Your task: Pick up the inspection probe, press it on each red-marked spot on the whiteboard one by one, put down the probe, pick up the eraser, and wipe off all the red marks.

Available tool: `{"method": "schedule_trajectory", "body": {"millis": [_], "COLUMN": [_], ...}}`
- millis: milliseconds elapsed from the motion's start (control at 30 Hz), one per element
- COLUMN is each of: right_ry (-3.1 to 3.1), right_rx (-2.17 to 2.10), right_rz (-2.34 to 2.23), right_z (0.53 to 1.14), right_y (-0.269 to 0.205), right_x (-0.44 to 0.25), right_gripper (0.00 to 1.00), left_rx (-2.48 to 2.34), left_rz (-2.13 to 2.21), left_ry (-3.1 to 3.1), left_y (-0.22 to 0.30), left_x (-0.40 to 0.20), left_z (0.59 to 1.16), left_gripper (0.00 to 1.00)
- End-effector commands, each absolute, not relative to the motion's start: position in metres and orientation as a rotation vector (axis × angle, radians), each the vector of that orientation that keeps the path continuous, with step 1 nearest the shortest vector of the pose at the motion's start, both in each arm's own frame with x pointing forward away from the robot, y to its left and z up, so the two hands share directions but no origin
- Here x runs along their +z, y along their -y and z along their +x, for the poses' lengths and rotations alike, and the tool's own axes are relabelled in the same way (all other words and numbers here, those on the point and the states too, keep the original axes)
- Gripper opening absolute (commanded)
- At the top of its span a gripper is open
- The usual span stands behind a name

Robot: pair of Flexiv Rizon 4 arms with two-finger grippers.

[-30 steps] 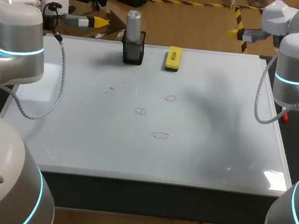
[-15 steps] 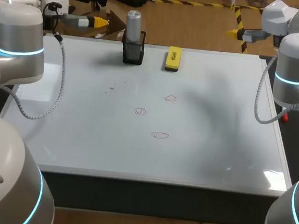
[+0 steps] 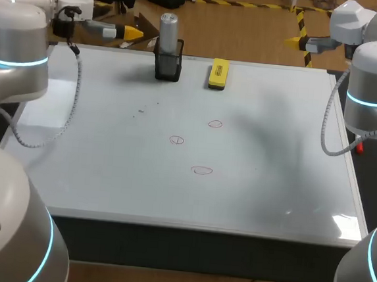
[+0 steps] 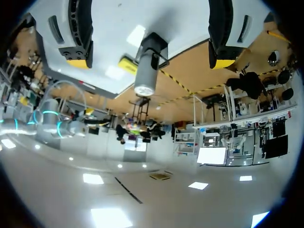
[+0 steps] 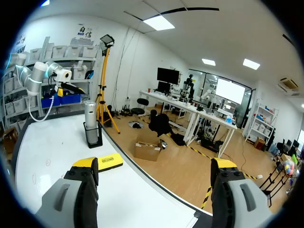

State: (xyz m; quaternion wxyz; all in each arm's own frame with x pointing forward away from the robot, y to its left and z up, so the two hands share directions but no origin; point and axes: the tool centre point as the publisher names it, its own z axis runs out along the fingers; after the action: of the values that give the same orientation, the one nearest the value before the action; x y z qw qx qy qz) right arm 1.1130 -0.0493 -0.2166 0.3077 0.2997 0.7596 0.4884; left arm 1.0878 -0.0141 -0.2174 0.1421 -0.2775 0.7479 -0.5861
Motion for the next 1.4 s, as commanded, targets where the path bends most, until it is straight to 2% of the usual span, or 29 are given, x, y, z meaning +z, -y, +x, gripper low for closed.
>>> {"method": "schedule_trajectory", "body": {"millis": [33,800,1400], "right_ry": [-2.010,-2.010,-2.010], "right_rx": [1.291,1.291,1.291], "right_rz": [0.792,0.792,0.792], "right_z": [1.114,1.114,1.114], "right_y": [0.049,0.049,0.049], "right_x": [-0.217,-0.217,-0.217], "right_gripper": [1.00,1.00,1.00], "left_rx": [-1.826,-2.107,-2.232], "left_rz": [-0.662,-0.234,-0.199], "left_ry": [-2.185,-2.330,-2.297], "left_y": [0.015,0.092,0.129], "left_x": [-0.226,-0.250,-0.277], "left_z": [1.096,1.112,1.123], "left_gripper": [1.00,1.00,1.00]}}
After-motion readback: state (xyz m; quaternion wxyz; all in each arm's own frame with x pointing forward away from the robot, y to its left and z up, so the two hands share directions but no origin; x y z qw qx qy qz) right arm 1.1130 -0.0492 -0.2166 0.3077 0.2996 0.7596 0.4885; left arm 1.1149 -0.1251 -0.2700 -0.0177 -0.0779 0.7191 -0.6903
